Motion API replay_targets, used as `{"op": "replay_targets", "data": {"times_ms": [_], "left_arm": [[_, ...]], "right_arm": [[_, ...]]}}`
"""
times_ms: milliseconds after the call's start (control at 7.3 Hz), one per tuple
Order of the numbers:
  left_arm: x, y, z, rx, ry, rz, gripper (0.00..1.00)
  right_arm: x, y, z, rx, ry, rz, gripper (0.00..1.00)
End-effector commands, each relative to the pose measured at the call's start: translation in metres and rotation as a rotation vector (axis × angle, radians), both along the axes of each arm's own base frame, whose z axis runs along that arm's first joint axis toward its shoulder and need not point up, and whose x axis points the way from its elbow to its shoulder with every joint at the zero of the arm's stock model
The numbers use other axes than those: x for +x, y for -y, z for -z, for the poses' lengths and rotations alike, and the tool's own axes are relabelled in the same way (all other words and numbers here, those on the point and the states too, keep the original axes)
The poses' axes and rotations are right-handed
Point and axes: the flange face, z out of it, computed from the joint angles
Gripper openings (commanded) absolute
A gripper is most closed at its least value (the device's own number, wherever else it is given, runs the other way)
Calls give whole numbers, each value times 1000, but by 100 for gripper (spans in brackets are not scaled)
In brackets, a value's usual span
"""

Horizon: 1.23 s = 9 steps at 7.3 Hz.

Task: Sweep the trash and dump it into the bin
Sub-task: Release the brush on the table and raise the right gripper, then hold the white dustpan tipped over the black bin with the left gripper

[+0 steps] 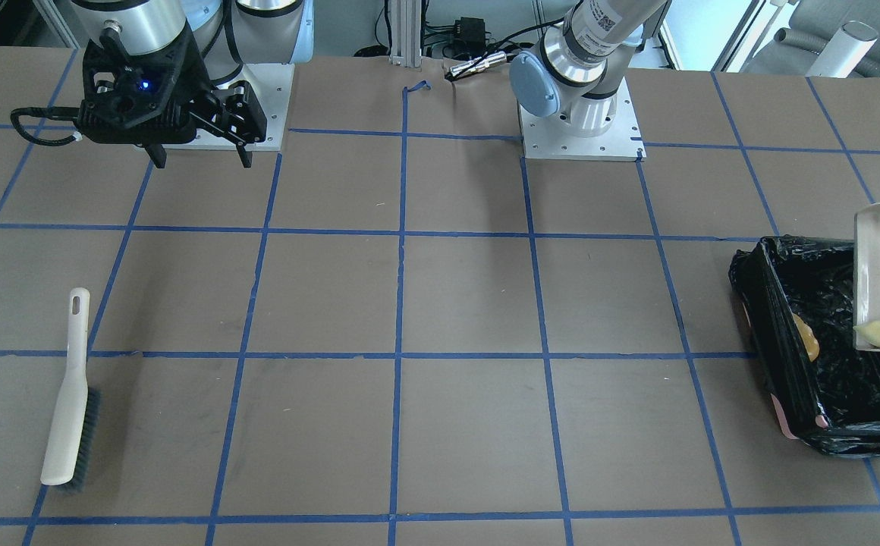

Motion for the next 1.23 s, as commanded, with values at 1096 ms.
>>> {"op": "replay_targets", "data": {"times_ms": [1096], "left_arm": [[-50, 20, -25, -44, 163, 173, 0]], "right_arm": [[2, 14, -11, -141, 17, 0, 100]]}}
